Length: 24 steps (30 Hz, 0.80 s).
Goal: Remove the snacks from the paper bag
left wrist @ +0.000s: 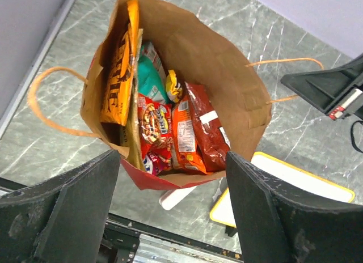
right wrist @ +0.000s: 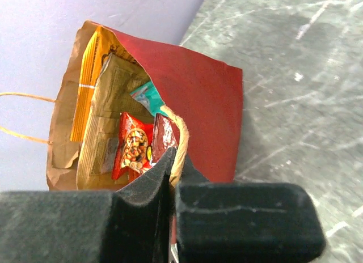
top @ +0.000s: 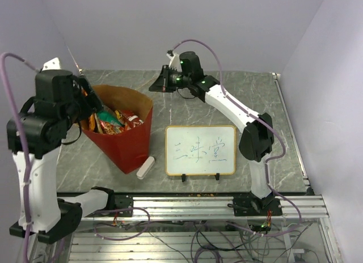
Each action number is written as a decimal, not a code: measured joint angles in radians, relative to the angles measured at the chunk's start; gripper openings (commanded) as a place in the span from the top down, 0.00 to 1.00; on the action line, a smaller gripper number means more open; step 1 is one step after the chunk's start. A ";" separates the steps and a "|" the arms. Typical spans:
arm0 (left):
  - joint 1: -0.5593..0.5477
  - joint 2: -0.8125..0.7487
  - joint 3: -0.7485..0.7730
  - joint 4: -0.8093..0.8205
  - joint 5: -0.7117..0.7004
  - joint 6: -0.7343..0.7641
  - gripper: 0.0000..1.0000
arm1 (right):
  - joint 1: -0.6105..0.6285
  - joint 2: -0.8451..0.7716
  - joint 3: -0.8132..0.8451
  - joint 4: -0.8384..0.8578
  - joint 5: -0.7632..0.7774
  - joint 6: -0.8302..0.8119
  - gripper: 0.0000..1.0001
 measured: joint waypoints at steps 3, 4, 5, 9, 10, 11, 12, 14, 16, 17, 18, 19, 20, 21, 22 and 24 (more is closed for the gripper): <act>0.000 0.032 -0.025 0.021 0.016 -0.004 0.10 | -0.037 -0.040 -0.053 0.000 0.002 -0.002 1.00; 0.000 0.037 -0.032 0.020 0.017 -0.004 0.09 | -0.048 -0.051 -0.062 -0.002 0.002 -0.006 1.00; 0.000 0.043 -0.034 0.012 0.010 -0.003 0.08 | -0.057 -0.060 -0.065 -0.005 0.003 -0.012 1.00; 0.000 0.064 -0.032 -0.015 -0.040 0.010 0.04 | -0.075 -0.088 -0.065 -0.006 0.007 -0.040 1.00; 0.000 0.068 -0.035 -0.019 -0.053 0.009 0.05 | -0.076 -0.093 -0.065 -0.006 0.008 -0.047 1.00; 0.001 0.073 -0.035 -0.022 -0.066 0.007 0.05 | -0.077 -0.096 -0.064 -0.006 0.007 -0.054 1.00; 0.001 0.077 -0.035 -0.024 -0.077 0.006 0.05 | -0.077 -0.097 -0.064 -0.006 0.007 -0.057 1.00; 0.001 0.086 -0.038 -0.027 -0.092 -0.002 0.06 | -0.078 -0.098 -0.064 -0.006 0.005 -0.064 1.00; 0.003 0.088 -0.071 -0.020 -0.101 -0.019 0.09 | -0.079 -0.098 -0.064 -0.006 0.004 -0.068 1.00; 0.006 0.087 -0.103 -0.013 -0.101 -0.030 0.10 | -0.079 -0.098 -0.064 -0.006 0.002 -0.071 1.00; 0.008 0.087 -0.124 -0.012 -0.100 -0.035 0.14 | -0.079 -0.098 -0.064 -0.006 0.000 -0.071 1.00; 0.014 0.088 -0.157 0.000 -0.097 -0.042 0.19 | -0.079 -0.098 -0.064 -0.006 -0.002 -0.071 1.00; 0.023 0.088 -0.194 0.013 -0.092 -0.050 0.23 | -0.079 -0.098 -0.064 -0.006 -0.005 -0.071 1.00; 0.030 0.089 -0.218 0.019 -0.089 -0.057 0.25 | -0.079 -0.098 -0.064 -0.006 -0.008 -0.072 1.00; 0.042 0.089 -0.247 0.031 -0.086 -0.066 0.26 | -0.079 -0.098 -0.064 -0.006 -0.010 -0.074 1.00; 0.063 0.084 -0.295 0.049 -0.082 -0.086 0.24 | -0.080 -0.098 -0.064 -0.006 -0.013 -0.075 1.00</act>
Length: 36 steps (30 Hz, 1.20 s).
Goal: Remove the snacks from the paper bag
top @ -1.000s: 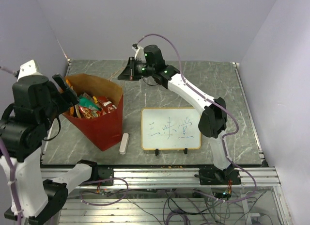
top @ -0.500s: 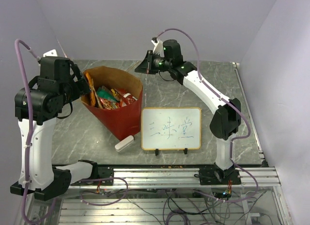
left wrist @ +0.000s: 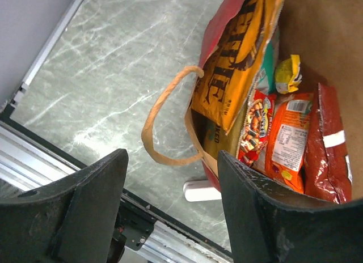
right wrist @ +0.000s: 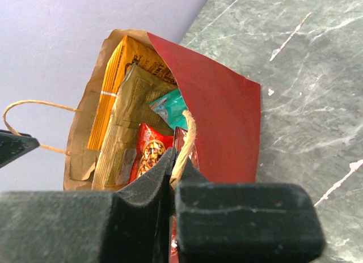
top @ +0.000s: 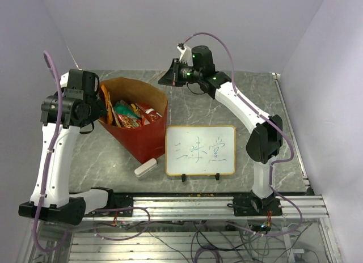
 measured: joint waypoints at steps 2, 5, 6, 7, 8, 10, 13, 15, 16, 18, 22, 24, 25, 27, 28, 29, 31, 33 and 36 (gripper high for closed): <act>0.020 -0.016 -0.051 0.018 0.008 -0.019 0.25 | -0.003 0.000 0.006 -0.010 -0.005 0.000 1.00; 0.067 -0.048 -0.141 0.052 0.038 -0.041 0.30 | -0.008 0.000 0.016 -0.024 -0.007 0.000 1.00; 0.085 -0.053 -0.161 0.063 0.050 -0.042 0.34 | -0.009 0.000 0.016 -0.026 -0.008 0.000 1.00; 0.098 -0.054 -0.171 0.072 0.060 -0.043 0.42 | -0.010 0.000 0.016 -0.031 -0.009 0.000 1.00; 0.111 -0.053 -0.177 0.082 0.074 -0.044 0.47 | -0.010 0.000 0.016 -0.034 -0.011 0.000 1.00; 0.133 -0.050 -0.179 0.103 0.094 -0.045 0.52 | -0.011 0.000 0.016 -0.038 -0.018 0.001 1.00; 0.164 -0.057 -0.180 0.139 0.109 -0.044 0.65 | -0.011 -0.002 0.008 -0.031 -0.021 0.004 1.00; 0.178 -0.064 -0.181 0.153 0.111 -0.040 0.72 | -0.012 -0.008 -0.007 -0.025 -0.025 0.011 1.00; 0.185 -0.067 -0.181 0.159 0.113 -0.038 0.74 | -0.013 -0.009 -0.008 -0.024 -0.028 0.014 1.00; 0.200 -0.070 -0.181 0.172 0.124 -0.034 0.76 | -0.013 -0.009 -0.006 -0.029 -0.034 0.020 1.00; 0.210 -0.067 -0.181 0.193 0.157 -0.027 0.77 | -0.013 -0.009 0.000 -0.038 -0.038 0.024 1.00; 0.211 -0.061 -0.180 0.197 0.168 -0.023 0.75 | -0.013 -0.009 0.000 -0.038 -0.038 0.028 1.00; 0.212 -0.057 -0.180 0.197 0.172 -0.019 0.72 | -0.013 -0.009 0.000 -0.038 -0.039 0.031 1.00; 0.212 -0.045 -0.175 0.197 0.174 -0.013 0.71 | -0.013 -0.009 0.000 -0.038 -0.042 0.035 0.98; 0.212 -0.038 -0.172 0.198 0.174 -0.010 0.72 | -0.013 -0.009 0.000 -0.039 -0.042 0.035 0.97; 0.212 -0.028 -0.165 0.199 0.174 -0.008 0.73 | -0.013 -0.009 0.002 -0.042 -0.042 0.035 0.95; 0.216 -0.011 -0.155 0.203 0.174 -0.004 0.75 | -0.013 -0.008 0.011 -0.052 -0.042 0.035 0.89; 0.220 0.010 -0.141 0.204 0.175 -0.002 0.82 | -0.013 -0.008 0.028 -0.055 -0.042 0.035 0.84; 0.225 0.023 -0.138 0.210 0.175 0.002 0.93 | -0.014 -0.009 0.055 -0.056 -0.043 0.032 0.77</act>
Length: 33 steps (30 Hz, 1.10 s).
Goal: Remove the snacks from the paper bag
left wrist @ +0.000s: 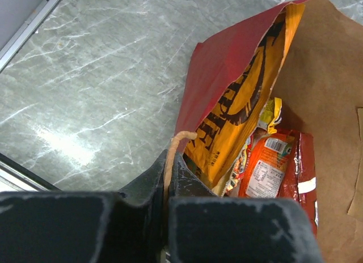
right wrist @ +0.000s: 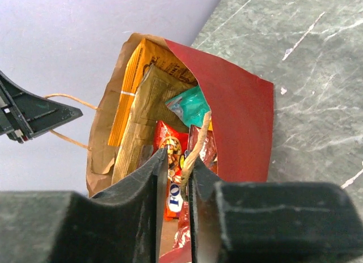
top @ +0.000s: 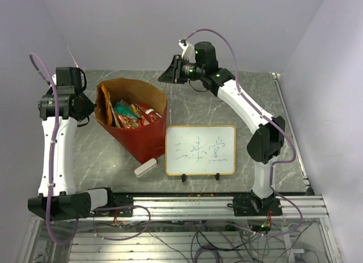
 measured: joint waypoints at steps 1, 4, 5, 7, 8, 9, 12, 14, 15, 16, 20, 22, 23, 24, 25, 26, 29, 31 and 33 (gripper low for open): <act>0.002 0.001 0.000 0.001 0.000 0.003 0.93 | 0.001 0.000 0.003 -0.003 0.000 -0.001 0.77; 0.008 -0.001 0.000 0.001 0.009 0.006 0.93 | 0.000 0.012 0.028 -0.025 -0.002 -0.008 0.79; 0.010 -0.002 0.000 0.002 0.015 0.006 0.93 | 0.000 0.017 0.040 -0.033 -0.003 -0.010 0.81; 0.014 -0.003 0.000 0.007 0.025 0.010 0.93 | 0.000 0.034 0.071 -0.056 -0.006 -0.018 0.90; 0.016 -0.003 0.000 0.011 0.027 0.014 0.93 | 0.001 0.042 0.084 -0.064 -0.007 -0.027 0.95; 0.020 -0.003 0.001 0.014 0.034 0.018 0.93 | 0.002 0.049 0.096 -0.075 -0.007 -0.034 0.99; 0.034 0.017 0.032 0.008 0.043 0.031 0.93 | 0.005 0.054 0.108 -0.098 -0.006 -0.051 1.00; 0.052 0.053 0.092 -0.003 0.055 0.043 0.93 | 0.013 0.054 0.110 -0.102 -0.006 -0.055 1.00; 0.059 0.066 0.111 -0.002 0.059 0.046 0.93 | 0.017 0.054 0.110 -0.106 -0.005 -0.056 1.00; 0.069 0.083 0.134 -0.004 0.068 0.048 0.93 | 0.021 0.054 0.110 -0.111 -0.005 -0.056 1.00; 0.133 0.185 0.262 0.003 0.137 0.040 0.93 | 0.068 0.066 0.132 -0.129 0.026 -0.050 1.00; 0.164 0.244 0.328 0.022 0.185 0.036 0.93 | 0.100 0.072 0.144 -0.130 0.050 -0.040 1.00; 0.179 0.270 0.353 0.038 0.214 0.034 0.93 | 0.115 0.073 0.144 -0.130 0.060 -0.034 1.00; 0.190 0.288 0.369 0.051 0.242 0.032 0.93 | 0.136 0.073 0.143 -0.129 0.069 -0.028 1.00; 0.208 0.312 0.388 0.074 0.285 0.031 0.93 | 0.155 0.073 0.137 -0.121 0.074 -0.025 1.00; 0.220 0.329 0.396 0.097 0.319 0.029 0.93 | 0.174 0.072 0.128 -0.111 0.077 -0.023 1.00; 0.240 0.359 0.399 0.161 0.436 0.027 0.93 | 0.220 0.073 0.095 -0.093 0.075 -0.027 1.00; 0.243 0.361 0.369 0.227 0.525 0.018 0.93 | 0.247 0.072 0.074 -0.091 0.063 -0.039 1.00; 0.243 0.342 0.296 0.301 0.610 0.005 0.93 | 0.267 0.070 0.052 -0.087 0.048 -0.056 1.00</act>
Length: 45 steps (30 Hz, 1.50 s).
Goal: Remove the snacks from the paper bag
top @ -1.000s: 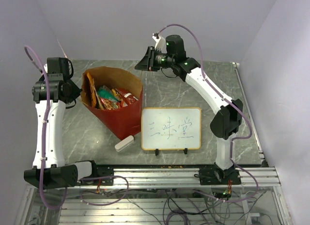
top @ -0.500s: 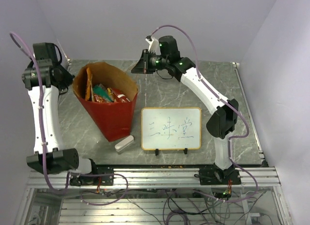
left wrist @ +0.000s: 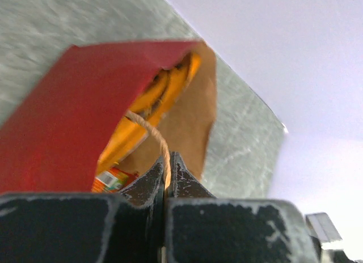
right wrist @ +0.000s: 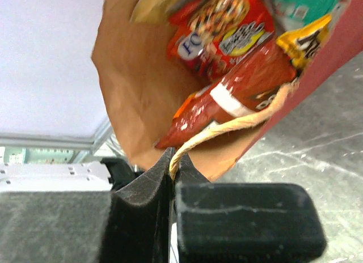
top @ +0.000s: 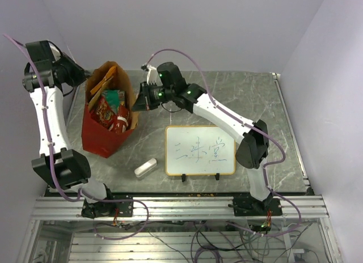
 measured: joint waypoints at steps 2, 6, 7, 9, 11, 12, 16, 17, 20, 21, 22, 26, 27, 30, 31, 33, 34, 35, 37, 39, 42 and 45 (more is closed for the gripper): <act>0.000 -0.027 -0.090 0.068 0.073 -0.017 0.93 | 0.016 -0.012 -0.032 0.005 -0.015 -0.014 1.00; -0.002 -0.098 -0.248 0.154 0.179 -0.047 0.93 | 0.025 -0.071 -0.130 0.016 -0.024 -0.050 1.00; -0.003 -0.124 -0.290 0.174 0.202 -0.056 0.93 | 0.024 -0.085 -0.151 0.016 -0.023 -0.060 1.00; -0.007 -0.174 -0.359 0.210 0.249 -0.079 0.93 | 0.022 -0.105 -0.175 0.009 -0.021 -0.079 1.00; -0.011 -0.207 -0.395 0.238 0.285 -0.100 0.93 | 0.020 -0.116 -0.182 -0.006 -0.016 -0.102 0.99; -0.012 -0.220 -0.406 0.249 0.299 -0.109 0.93 | 0.020 -0.121 -0.187 -0.015 -0.012 -0.114 0.98; -0.013 -0.248 -0.410 0.264 0.335 -0.129 0.93 | 0.019 -0.139 -0.198 -0.082 0.030 -0.179 0.88; -0.013 -0.251 -0.410 0.263 0.340 -0.131 0.93 | 0.019 -0.142 -0.198 -0.097 0.043 -0.191 0.86; -0.013 -0.259 -0.414 0.262 0.352 -0.132 0.93 | 0.010 -0.151 -0.188 -0.171 0.088 -0.241 0.74; -0.013 -0.263 -0.418 0.262 0.356 -0.133 0.93 | 0.002 -0.151 -0.179 -0.196 0.102 -0.255 0.68; -0.013 -0.269 -0.425 0.259 0.357 -0.134 0.93 | -0.008 -0.151 -0.169 -0.225 0.122 -0.274 0.61; -0.014 -0.294 -0.442 0.249 0.364 -0.134 0.93 | -0.067 -0.167 -0.156 -0.285 0.195 -0.330 0.37; -0.014 -0.298 -0.443 0.247 0.368 -0.133 0.93 | -0.081 -0.172 -0.148 -0.299 0.226 -0.351 0.33; -0.014 -0.308 -0.444 0.235 0.380 -0.129 0.93 | -0.101 -0.184 -0.101 -0.320 0.305 -0.412 0.23; -0.014 -0.312 -0.444 0.230 0.383 -0.127 0.93 | -0.100 -0.184 -0.075 -0.319 0.323 -0.433 0.20; -0.014 -0.321 -0.449 0.220 0.386 -0.125 0.93 | -0.095 -0.184 -0.025 -0.311 0.349 -0.473 0.17; -0.015 -0.328 -0.454 0.214 0.388 -0.124 0.93 | -0.092 -0.183 0.003 -0.300 0.357 -0.493 0.17; -0.016 -0.333 -0.458 0.211 0.389 -0.123 0.93 | -0.091 -0.183 0.018 -0.281 0.357 -0.511 0.18; -0.019 -0.344 -0.468 0.206 0.389 -0.122 0.93 | -0.084 -0.188 0.023 -0.206 0.351 -0.563 0.20; -0.025 -0.353 -0.472 0.192 0.389 -0.114 0.93 | -0.072 -0.200 -0.021 -0.109 0.345 -0.631 0.21; -0.031 -0.361 -0.472 0.177 0.389 -0.108 0.93 | -0.043 -0.218 -0.128 0.026 0.317 -0.743 0.25; -0.037 -0.368 -0.472 0.145 0.387 -0.089 0.93 | -0.016 -0.217 -0.199 0.125 0.224 -0.869 0.27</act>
